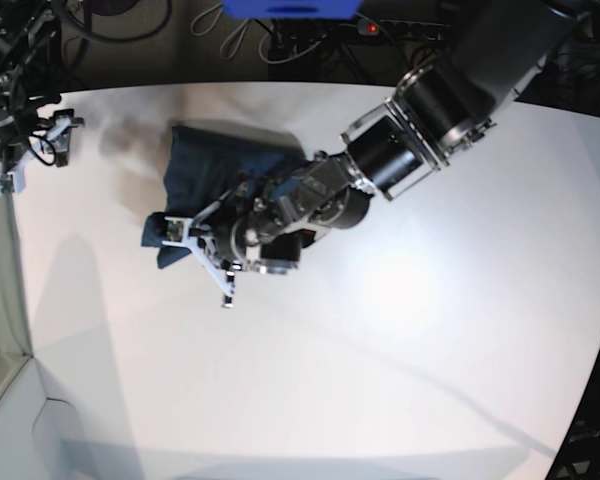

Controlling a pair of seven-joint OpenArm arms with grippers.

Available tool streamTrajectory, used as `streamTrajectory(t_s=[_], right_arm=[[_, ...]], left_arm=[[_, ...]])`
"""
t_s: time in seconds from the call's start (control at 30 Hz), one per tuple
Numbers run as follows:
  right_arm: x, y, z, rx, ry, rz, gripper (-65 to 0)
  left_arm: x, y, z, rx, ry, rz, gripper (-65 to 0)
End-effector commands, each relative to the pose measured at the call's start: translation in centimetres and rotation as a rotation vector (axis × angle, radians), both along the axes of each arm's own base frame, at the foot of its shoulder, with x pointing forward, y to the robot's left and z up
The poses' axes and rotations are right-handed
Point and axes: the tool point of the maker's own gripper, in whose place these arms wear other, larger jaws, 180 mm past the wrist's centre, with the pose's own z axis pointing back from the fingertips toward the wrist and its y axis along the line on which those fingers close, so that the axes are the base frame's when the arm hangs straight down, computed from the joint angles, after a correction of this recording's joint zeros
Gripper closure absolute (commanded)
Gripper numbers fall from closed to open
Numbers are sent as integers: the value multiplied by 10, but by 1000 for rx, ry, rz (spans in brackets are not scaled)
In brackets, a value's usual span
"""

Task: Layout the t-shirt on the table in an organized manner, then fold the t-shirt properly
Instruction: 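Flatten the folded shirt with the left gripper and withdraw it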

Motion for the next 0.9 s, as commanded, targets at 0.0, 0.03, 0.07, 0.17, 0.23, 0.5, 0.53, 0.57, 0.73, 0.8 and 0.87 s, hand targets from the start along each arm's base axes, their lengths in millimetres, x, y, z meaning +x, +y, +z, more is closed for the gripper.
streamTrajectory(t_s=[0.0,0.03,0.07,0.17,0.23,0.5,0.53,0.57,0.73,0.8,0.87], right_arm=[[7,-4,13,-24,-40,11,-457],[7,-3,14,-24,-42,12,-457],[8,-3,14,-24,-44,13,-457],[9,-1,14,-23,-45,18,-457],[10,-1,14,-23,-46,18,-457],[11,-1,15,-22,-49,19,-457],[11,-1,15,-22,-49,19,-457],[11,-1,15,-22,-49,19,-457],[12,-1,15,-22,-51,19,-457],[12,-1,15,-22,-51,20,-457],[12,-1,15,-22,-52,20,-457]], left_arm=[[5,15,-7,77,-15,0,-9],[6,17,-6,76,-16,7,-9],[11,18,-4,64,-14,26,-9],[29,27,5,19,-3,113,-9],[35,31,8,-1,3,148,-10],[36,30,10,-7,4,153,-15],[37,30,10,-8,4,154,-29],[37,29,10,-10,5,155,-53],[38,30,13,-16,-3,154,-329],[42,26,23,-37,-24,151,-432],[54,29,42,-82,-60,176,-485]])
